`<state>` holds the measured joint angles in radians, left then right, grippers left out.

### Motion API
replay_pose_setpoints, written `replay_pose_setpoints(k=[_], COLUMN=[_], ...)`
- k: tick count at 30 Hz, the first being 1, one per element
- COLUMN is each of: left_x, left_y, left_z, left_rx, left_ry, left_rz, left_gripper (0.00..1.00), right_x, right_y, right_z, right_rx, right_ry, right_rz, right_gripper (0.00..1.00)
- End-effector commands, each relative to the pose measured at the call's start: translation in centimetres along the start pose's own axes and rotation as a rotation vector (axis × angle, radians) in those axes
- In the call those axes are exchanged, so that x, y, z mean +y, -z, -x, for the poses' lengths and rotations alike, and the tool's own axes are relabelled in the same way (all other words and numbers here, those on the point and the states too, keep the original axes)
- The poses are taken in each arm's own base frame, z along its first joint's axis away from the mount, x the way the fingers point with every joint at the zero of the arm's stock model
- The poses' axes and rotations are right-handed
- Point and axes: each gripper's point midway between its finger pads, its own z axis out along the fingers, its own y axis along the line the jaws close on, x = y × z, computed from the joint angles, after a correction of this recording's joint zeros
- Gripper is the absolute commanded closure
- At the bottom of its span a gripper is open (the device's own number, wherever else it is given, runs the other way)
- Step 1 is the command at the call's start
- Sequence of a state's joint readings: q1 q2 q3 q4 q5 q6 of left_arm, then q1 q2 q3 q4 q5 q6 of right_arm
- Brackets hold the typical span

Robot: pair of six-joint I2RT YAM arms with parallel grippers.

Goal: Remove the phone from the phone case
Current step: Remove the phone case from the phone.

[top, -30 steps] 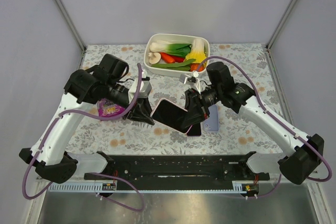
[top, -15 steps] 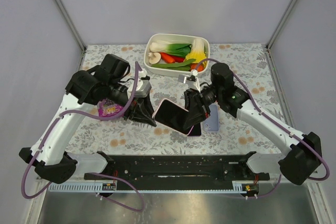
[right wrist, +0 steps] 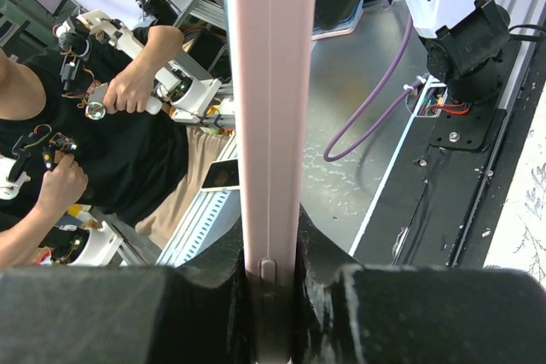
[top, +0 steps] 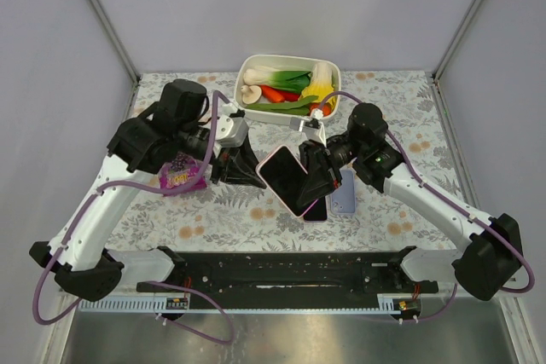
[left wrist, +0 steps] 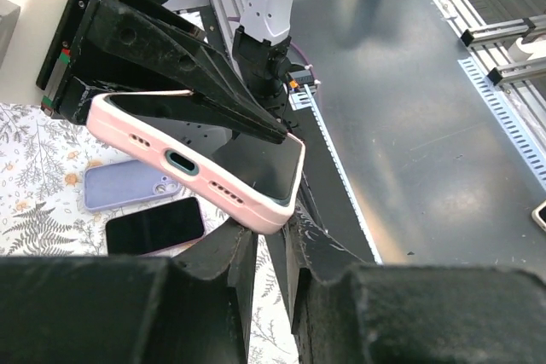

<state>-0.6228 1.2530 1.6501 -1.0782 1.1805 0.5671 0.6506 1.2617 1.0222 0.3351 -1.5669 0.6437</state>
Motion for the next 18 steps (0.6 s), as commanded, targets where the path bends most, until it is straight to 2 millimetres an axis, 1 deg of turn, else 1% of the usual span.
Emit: replay_pose_setpoints(k=[1,4,6,8,9,10,11,14,17,18], left_x=[9.7,9.4,8.8,8.7,8.6,8.6,8.5,8.0,7.3,7.0], left_y=[-2.0,-1.9,-1.6,-1.0,-0.5,-0.1,0.4,2.0,3.6,4.0], left_z=[-2.7,-3.0,-3.1,-3.3,-3.4,-3.5,-3.5,-2.9,-1.9,-1.7], left_rx=[0.102,0.114,0.124,0.152,0.167,0.179,0.185,0.166,0.142,0.141], left_ry=[-0.145,-0.141,-0.151,-0.154,-0.159,-0.154,-0.145,-0.129,-0.131,-0.137], left_rz=[0.215,0.213,0.214,0.241,0.255,0.272,0.286,0.319,0.366,0.379], left_gripper=[1.0,1.0,1.0,1.0,0.95,0.84,0.72,0.36,0.13,0.1], right_x=[1.8,1.7,1.2,0.7,0.2,-0.3,-1.0,-1.9,-2.4,-2.6], right_y=[-1.8,-1.7,-1.5,-1.2,-1.0,-0.8,-0.5,0.2,0.6,0.8], right_z=[3.0,3.1,3.2,3.1,3.1,3.0,2.8,2.2,2.0,2.0], right_rx=[-0.035,-0.042,-0.055,-0.061,-0.064,-0.064,-0.062,-0.025,-0.015,-0.015], right_ry=[0.159,0.159,0.149,0.146,0.17,0.183,0.194,0.226,0.236,0.241], right_rz=[-0.002,-0.011,-0.033,-0.061,-0.082,-0.113,-0.16,-0.277,-0.338,-0.355], right_gripper=[1.0,1.0,1.0,1.0,1.0,1.0,1.0,1.0,1.0,1.0])
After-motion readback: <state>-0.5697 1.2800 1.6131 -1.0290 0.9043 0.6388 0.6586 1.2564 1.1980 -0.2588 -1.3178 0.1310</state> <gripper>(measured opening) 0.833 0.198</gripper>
